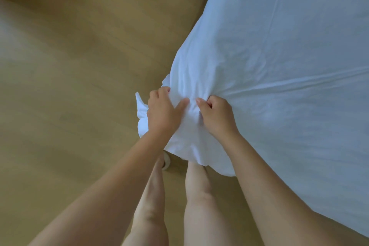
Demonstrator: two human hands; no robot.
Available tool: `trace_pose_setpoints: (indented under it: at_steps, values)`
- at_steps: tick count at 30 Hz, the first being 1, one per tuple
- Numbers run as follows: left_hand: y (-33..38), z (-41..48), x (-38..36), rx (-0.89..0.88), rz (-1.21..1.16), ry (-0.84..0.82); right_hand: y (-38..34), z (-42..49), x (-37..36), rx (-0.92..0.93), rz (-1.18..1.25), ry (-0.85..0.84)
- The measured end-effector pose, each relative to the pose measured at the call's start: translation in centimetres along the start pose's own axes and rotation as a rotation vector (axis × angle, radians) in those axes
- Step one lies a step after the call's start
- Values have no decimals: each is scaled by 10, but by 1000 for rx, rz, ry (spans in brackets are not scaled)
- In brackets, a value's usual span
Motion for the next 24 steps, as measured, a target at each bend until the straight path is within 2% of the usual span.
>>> trace_pose_setpoints:
  at_steps: [5,7,11,13,16,21,24]
  values:
    - [16,0,14,-59,45,143,-10,-10,9,49,58,43]
    - [23,1,12,-55,38,111,-15,-12,9,49,104,22]
    - [38,2,-5,1,-39,-58,-23,-20,22,101,208,-4]
    - [53,0,-10,-43,-113,-138,-24,-28,36,146,247,5]
    - [76,-10,-19,-110,-58,-250,-28,-38,51,174,250,-5]
    - [89,-13,-16,-12,-130,-222,-41,-45,73,223,277,18]
    - [90,-10,-20,40,-30,-225,-39,-54,87,205,354,56]
Point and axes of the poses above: each hand's wrist, its own z-axis towards the middle knuckle, its own x-axis out of the back of the hand, y = z × x, the point moved 8 cm from there along z, towards the middle knuckle, and after that the axes turned 8 degrees about x, right-handed, at the moved point
